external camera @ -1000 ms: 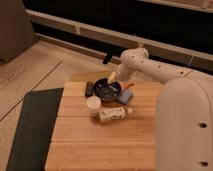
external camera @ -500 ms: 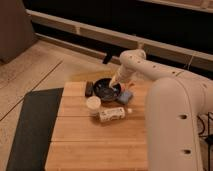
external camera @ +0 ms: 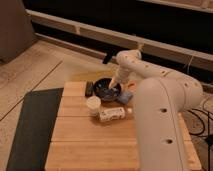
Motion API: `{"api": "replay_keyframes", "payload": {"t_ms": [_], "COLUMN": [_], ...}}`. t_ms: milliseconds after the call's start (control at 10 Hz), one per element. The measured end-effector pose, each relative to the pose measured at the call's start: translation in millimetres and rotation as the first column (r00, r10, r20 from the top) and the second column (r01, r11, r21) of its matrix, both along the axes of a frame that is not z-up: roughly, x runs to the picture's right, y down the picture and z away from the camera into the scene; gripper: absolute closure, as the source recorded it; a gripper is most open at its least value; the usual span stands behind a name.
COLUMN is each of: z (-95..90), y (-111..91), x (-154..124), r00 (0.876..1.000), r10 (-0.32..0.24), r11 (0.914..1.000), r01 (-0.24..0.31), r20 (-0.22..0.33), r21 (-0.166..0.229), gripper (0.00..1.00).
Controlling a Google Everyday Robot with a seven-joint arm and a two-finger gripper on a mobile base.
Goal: Pick up the ceramic bowl
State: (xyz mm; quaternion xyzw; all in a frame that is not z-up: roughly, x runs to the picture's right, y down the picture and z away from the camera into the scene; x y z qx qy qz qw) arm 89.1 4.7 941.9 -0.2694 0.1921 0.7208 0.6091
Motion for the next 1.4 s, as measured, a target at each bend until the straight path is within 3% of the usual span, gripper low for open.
{"api": "replay_keyframes", "payload": {"t_ms": [1000,1400], "z": [18.6,20.4], "y": [14.6,20.1], "x": [4.3,6.8], "r00": [1.0,1.0], "r10": [0.013,0.001], "r11": [0.9975,0.9969], "r01": [-0.015,-0.002], "r20": [-0.023,-0.018], "r21": [-0.07,-0.079], "gripper": [0.36,0.75]}}
